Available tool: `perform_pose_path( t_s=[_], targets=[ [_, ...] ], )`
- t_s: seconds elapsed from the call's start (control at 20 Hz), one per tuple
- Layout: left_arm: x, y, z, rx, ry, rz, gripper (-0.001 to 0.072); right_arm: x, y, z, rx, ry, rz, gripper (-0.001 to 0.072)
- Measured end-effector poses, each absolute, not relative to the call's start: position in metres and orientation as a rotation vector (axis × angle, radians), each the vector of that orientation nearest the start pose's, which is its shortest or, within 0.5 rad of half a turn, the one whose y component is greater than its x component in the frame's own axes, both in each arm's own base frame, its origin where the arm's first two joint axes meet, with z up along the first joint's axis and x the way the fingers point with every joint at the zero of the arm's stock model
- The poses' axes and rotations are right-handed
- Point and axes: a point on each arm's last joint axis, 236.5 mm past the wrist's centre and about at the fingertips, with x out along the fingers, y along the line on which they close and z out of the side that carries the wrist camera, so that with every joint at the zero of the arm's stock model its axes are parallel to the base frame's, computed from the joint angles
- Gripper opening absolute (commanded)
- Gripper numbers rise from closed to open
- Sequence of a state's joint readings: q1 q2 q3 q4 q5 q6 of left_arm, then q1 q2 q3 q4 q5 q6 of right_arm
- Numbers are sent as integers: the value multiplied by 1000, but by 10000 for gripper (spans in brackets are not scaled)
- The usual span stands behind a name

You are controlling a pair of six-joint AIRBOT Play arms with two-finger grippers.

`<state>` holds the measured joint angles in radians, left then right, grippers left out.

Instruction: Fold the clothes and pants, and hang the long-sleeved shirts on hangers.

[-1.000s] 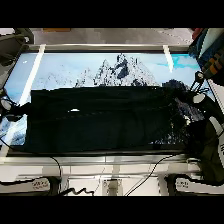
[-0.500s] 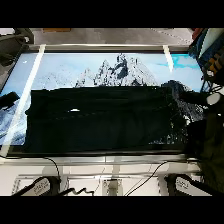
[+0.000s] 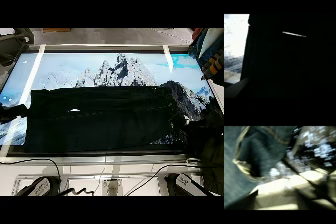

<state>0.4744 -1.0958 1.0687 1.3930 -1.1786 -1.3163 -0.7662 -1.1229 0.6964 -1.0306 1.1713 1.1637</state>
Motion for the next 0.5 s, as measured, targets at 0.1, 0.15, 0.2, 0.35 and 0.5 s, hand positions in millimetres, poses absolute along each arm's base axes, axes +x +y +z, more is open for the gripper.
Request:
perform_pose_path(
  t_s=[0.1,0.15,0.2,0.35,0.5],
  targets=[
    [325,119,39,-224,1184,135,699,267,-95,-67,860,1166,-145,554],
    [320,116,37,-226,1206,125,698,269,-93,-71,905,1137,-160,554],
    [315,115,34,-229,1227,118,699,272,-94,-77,949,1105,-182,551],
    [301,120,31,-256,1268,131,699,289,-97,-85,1052,1003,-207,548],
    [290,133,28,-320,1278,188,698,304,-99,-96,1158,934,-215,545]
  ],
)
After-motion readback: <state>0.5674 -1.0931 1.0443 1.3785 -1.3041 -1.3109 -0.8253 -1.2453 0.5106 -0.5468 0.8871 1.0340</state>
